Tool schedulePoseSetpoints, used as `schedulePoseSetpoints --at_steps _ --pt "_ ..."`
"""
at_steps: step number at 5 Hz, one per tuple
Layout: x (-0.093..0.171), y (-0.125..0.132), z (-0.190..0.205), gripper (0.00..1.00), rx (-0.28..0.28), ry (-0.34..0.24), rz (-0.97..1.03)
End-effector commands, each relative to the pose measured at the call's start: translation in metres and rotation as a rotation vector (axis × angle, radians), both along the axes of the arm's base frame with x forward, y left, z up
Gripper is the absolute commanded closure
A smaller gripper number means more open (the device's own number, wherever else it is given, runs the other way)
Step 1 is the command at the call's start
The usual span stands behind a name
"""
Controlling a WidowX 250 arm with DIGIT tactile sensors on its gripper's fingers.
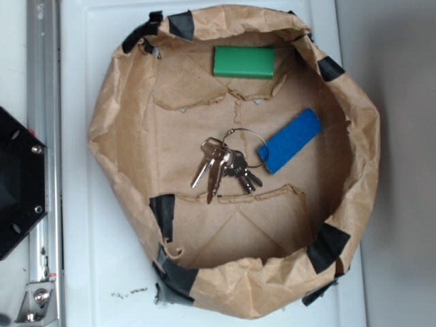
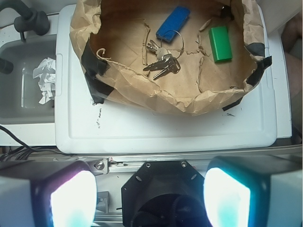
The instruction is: Grab the silver keys.
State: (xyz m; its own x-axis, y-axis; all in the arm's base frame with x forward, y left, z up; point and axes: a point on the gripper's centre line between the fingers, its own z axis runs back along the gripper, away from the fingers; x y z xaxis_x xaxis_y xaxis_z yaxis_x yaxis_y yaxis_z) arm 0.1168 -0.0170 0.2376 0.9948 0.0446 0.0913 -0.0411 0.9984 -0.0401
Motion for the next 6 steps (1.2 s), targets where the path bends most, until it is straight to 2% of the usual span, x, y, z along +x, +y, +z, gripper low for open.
schedulePoseSetpoints --at_steps 1,3,4,5,6 --pt "0.000 0.000 0.000 0.00 0.000 0.000 0.000" --pt "0.079 0.001 -0.033 0.00 0.092 -0.030 0.065" --pt "0.106 0.009 -0.045 0.00 0.096 -0.044 0.030" --pt "0.130 0.022 -0.060 0.00 0.064 -0.059 -0.020" --pt "0.143 0.028 -0.077 0.00 -0.005 -0.079 -0.131"
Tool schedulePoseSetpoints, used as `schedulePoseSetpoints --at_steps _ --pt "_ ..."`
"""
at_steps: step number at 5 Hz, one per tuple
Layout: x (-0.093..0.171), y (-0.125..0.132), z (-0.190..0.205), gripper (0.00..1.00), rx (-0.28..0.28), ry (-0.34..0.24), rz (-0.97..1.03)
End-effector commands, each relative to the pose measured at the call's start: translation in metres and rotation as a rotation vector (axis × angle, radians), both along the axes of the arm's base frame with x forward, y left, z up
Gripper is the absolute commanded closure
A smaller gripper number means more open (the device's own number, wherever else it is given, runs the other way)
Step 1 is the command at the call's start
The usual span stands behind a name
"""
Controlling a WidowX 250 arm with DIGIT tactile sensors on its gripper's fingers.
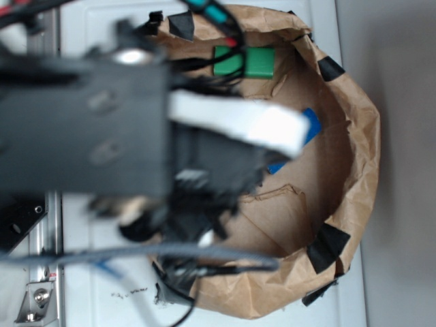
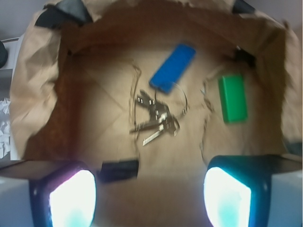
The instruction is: Grab the silver keys.
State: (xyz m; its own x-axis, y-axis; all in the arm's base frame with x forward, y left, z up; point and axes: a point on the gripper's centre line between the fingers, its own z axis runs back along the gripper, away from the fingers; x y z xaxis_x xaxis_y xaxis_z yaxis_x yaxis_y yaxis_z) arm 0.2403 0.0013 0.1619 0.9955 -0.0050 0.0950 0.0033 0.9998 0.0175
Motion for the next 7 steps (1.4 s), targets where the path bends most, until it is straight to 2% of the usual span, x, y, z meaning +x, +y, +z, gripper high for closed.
schedulePoseSetpoints --at_steps 1,2,3,7 --pt "0.023 0.009 -0.021 0.00 -0.032 -0.102 -0.199" --pt "0.024 0.008 -0.035 0.00 -0.029 -0.127 -0.268" --pt "0.028 0.012 -0.051 0.00 -0.009 -0.114 -0.315" --pt "0.028 0.012 -0.051 0.00 -0.009 -0.114 -0.315"
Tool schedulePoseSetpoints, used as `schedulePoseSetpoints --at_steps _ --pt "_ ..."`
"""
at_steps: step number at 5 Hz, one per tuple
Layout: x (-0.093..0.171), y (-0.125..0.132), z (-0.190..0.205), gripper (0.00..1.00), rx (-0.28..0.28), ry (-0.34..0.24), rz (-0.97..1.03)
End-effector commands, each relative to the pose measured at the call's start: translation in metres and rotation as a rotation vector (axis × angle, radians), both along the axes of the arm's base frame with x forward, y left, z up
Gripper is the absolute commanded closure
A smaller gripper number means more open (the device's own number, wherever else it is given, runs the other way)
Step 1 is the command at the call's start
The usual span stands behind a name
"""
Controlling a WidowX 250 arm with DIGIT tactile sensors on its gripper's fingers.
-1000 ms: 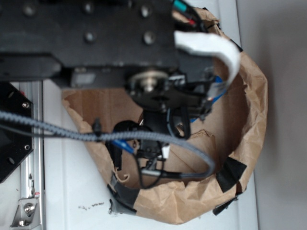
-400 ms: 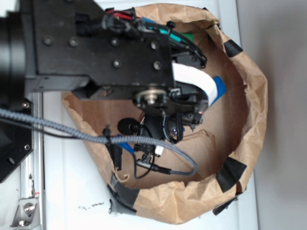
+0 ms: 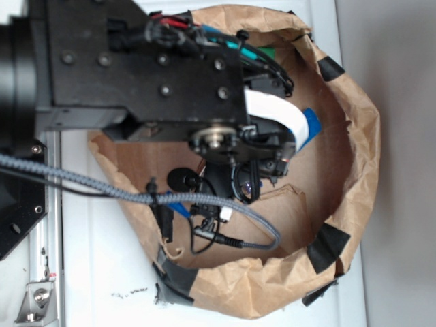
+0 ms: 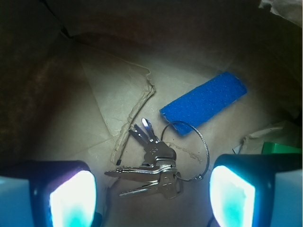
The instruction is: Grab the silver keys.
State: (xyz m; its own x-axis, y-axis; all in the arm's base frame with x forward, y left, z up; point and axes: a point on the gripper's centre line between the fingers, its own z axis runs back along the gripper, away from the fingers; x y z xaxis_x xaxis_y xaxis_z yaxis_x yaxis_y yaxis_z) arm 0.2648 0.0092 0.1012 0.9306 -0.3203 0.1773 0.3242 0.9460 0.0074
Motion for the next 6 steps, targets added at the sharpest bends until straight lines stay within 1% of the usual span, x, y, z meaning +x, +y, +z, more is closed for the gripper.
schedulePoseSetpoints --at_steps 1,2,3,4,5,6 --pt "0.004 0.004 0.009 0.00 0.009 -0.036 0.014" --pt "0.011 0.020 0.005 0.00 0.037 -0.042 -0.013" --pt "0.008 0.043 0.012 0.00 0.024 -0.048 -0.055" --pt "0.019 0.050 0.003 0.00 -0.009 -0.011 -0.112" --pt "0.026 0.050 -0.007 0.00 -0.027 0.060 -0.194" --pt "0.027 0.049 -0.017 0.00 -0.006 0.073 -0.204"
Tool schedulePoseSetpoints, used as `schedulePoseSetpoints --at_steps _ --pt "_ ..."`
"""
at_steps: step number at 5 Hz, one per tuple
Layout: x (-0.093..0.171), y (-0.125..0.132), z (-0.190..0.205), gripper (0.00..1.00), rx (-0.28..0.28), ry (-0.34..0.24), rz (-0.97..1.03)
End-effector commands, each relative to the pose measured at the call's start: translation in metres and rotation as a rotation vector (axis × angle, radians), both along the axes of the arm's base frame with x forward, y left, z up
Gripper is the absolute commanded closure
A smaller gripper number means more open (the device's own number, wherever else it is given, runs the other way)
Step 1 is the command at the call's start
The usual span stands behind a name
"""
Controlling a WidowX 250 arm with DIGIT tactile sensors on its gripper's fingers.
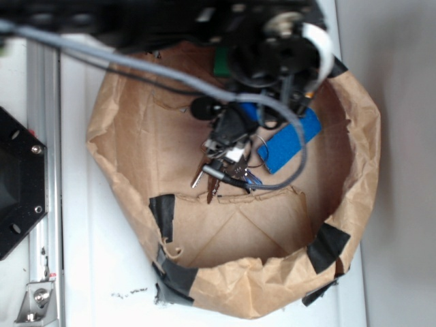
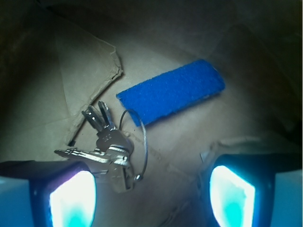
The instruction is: Grab the silver keys.
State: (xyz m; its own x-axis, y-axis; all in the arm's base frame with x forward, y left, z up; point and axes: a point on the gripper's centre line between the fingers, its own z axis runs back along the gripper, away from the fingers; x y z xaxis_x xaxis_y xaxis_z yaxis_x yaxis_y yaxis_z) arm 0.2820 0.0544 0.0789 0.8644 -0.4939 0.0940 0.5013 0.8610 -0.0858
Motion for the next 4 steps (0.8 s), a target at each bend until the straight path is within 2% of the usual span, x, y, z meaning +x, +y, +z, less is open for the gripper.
schedulePoseSetpoints --at_steps 1,3,4 --pt "0.0040 0.0052 0.0096 0.00 -0.003 -0.028 -0.053" --pt "-0.0031 0.0058 0.0072 0.00 0.021 -0.064 -0.051" --pt "-0.0049 0.0032 0.0055 0.00 0.022 -0.055 -0.058"
